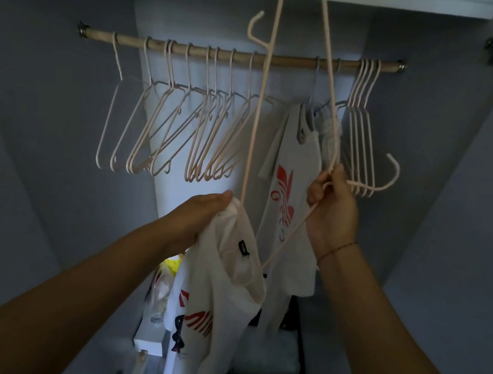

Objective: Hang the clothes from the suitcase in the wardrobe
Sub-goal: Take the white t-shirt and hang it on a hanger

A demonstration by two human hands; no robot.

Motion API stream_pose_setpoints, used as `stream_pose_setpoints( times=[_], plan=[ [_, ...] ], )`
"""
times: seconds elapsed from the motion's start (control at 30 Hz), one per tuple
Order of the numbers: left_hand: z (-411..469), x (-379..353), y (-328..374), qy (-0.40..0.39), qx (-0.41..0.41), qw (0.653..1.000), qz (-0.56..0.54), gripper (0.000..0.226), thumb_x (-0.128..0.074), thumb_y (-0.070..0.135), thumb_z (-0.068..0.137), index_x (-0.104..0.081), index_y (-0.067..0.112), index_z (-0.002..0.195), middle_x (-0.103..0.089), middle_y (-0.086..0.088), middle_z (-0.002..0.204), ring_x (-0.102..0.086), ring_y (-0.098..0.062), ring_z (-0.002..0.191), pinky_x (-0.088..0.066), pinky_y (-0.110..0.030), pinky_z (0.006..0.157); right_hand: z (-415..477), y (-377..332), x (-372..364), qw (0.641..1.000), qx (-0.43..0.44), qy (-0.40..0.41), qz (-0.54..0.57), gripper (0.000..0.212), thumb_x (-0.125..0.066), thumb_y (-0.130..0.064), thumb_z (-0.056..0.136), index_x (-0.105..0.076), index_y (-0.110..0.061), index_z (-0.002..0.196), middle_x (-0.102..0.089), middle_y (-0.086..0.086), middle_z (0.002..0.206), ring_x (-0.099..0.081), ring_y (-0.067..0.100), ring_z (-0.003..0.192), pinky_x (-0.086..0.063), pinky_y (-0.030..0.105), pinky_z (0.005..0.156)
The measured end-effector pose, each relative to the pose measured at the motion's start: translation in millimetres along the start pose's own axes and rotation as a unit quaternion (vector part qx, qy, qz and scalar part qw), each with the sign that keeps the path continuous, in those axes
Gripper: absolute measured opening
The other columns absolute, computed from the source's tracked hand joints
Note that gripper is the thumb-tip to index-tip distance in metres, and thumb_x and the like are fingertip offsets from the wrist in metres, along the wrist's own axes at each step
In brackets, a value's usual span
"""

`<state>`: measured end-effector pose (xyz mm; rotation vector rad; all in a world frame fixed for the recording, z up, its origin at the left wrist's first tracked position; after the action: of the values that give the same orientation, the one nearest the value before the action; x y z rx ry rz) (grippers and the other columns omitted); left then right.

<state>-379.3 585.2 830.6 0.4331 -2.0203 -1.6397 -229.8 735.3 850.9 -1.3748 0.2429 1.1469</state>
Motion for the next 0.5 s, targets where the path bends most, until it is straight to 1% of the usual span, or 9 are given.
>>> stream_pose_setpoints(
  times=[0.13, 0.2, 0.3, 0.43, 0.5],
  plan=[
    [1.1, 6.1, 5.4, 0.014, 0.004, 0.998, -0.054, 0.053, -0.051, 0.049, 0.092, -0.057, 0.011, 0.128, -0.063, -0.013, 0.122, -0.061, -0.026, 0.112, -0.044, -0.045, 0.104, -0.5, 8.5, 5.6, 0.999, -0.017, 0.033, 0.038, 0.034, -0.042, -0.029, 0.098, -0.050, -0.019, 0.067, -0.043, -0.008, 0.053, -0.031, 0.006, 0.046, -0.031, 0.017, 0.049],
    [0.5, 8.0, 5.7, 0.011, 0.004, 0.998, -0.063, 0.050, -0.049, 0.046, 0.094, -0.057, 0.009, 0.127, -0.065, -0.013, 0.120, -0.062, -0.025, 0.110, -0.046, -0.043, 0.102, 1.8, 5.3, 1.7, 0.998, -0.009, 0.037, 0.055, 0.035, -0.042, -0.029, 0.099, -0.050, -0.020, 0.066, -0.041, -0.008, 0.052, -0.029, 0.006, 0.045, -0.029, 0.017, 0.048],
    [-0.4, 10.1, 1.4, 0.001, 0.013, 0.998, -0.063, 0.051, -0.047, 0.047, 0.094, -0.056, 0.010, 0.129, -0.064, -0.013, 0.122, -0.062, -0.025, 0.111, -0.045, -0.044, 0.103, 6.3, -6.2, -9.1, 0.997, 0.016, 0.029, 0.071, 0.043, -0.040, -0.026, 0.099, -0.052, -0.022, 0.059, -0.040, -0.007, 0.050, -0.030, 0.006, 0.044, -0.029, 0.017, 0.048],
    [-1.8, 8.0, -5.3, -0.014, 0.014, 0.997, -0.074, 0.048, -0.045, 0.044, 0.097, -0.056, 0.009, 0.128, -0.064, -0.013, 0.121, -0.062, -0.026, 0.111, -0.045, -0.043, 0.103, 9.6, -15.1, -21.9, 0.998, 0.036, 0.018, 0.051, 0.036, -0.039, -0.025, 0.100, -0.049, -0.020, 0.066, -0.039, -0.008, 0.050, -0.029, 0.005, 0.044, -0.029, 0.017, 0.047],
    [-1.6, 5.5, -7.7, -0.023, 0.012, 0.997, -0.079, 0.047, -0.044, 0.043, 0.097, -0.057, 0.008, 0.127, -0.064, -0.014, 0.121, -0.062, -0.026, 0.111, -0.045, -0.043, 0.103, 9.3, -11.2, -21.4, 0.999, 0.034, 0.020, 0.018, 0.037, -0.039, -0.026, 0.100, -0.047, -0.019, 0.064, -0.038, -0.009, 0.048, -0.030, 0.005, 0.043, -0.029, 0.016, 0.046]
  ],
)
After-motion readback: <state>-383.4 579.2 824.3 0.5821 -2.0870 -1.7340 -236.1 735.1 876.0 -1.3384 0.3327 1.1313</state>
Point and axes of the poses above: each hand's wrist, its own z-axis towards the middle knuckle, its own x-axis out of the back of the hand, y = z × x, the point moved 2 cm from there along z, towards the middle knuckle
